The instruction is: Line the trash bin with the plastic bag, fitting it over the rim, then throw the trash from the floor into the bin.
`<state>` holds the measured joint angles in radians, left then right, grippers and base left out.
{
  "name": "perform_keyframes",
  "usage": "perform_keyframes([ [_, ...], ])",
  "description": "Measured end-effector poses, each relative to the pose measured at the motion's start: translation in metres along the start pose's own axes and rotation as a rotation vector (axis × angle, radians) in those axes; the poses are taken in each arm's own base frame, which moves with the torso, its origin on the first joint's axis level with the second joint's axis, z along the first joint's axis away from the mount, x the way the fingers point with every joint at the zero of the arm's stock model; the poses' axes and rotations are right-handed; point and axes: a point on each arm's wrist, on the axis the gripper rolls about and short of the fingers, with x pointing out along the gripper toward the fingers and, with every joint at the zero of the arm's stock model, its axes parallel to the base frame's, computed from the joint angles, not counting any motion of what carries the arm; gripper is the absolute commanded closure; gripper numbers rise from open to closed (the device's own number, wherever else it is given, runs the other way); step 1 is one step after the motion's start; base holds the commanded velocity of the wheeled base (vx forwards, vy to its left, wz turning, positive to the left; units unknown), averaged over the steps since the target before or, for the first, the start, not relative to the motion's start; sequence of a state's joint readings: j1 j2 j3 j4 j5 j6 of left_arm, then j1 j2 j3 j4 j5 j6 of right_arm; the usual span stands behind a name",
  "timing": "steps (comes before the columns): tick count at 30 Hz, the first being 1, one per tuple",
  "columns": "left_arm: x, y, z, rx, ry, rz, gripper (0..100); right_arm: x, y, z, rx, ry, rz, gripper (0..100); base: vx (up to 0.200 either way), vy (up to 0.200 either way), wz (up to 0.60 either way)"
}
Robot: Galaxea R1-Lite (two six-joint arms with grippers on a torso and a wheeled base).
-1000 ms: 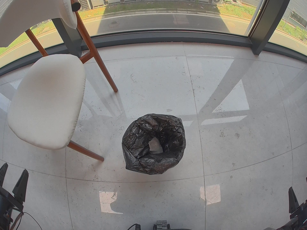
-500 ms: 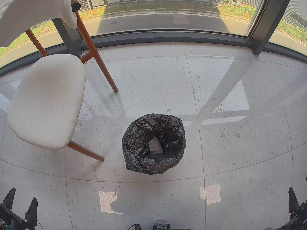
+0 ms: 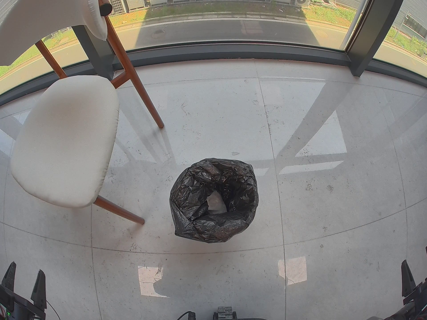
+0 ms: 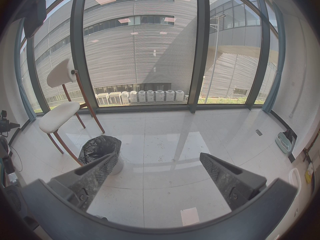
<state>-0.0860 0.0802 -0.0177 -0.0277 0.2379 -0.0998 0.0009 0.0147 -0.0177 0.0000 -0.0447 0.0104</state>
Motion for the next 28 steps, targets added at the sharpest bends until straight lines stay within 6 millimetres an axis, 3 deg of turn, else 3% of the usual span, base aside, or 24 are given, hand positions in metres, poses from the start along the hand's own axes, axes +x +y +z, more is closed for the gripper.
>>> perform_keyframes([
  [8,-0.0012,-0.0059,-0.0040,0.095,0.044,-0.275,0,0.0000,0.0000,-0.0001,0.000,0.001,0.000,0,0.000,0.000,0.00],
  [14,-0.0038,-0.0055,-0.0057,0.075,0.016,-0.164,0,0.0000,0.0001,-0.0002,-0.003,0.001,0.004,0,0.000,0.000,0.00],
  [28,-0.0061,-0.0054,-0.0064,0.084,-0.014,-0.163,0,0.0000,0.0003,-0.0001,-0.003,0.001,0.012,0,0.000,0.000,0.00],
])
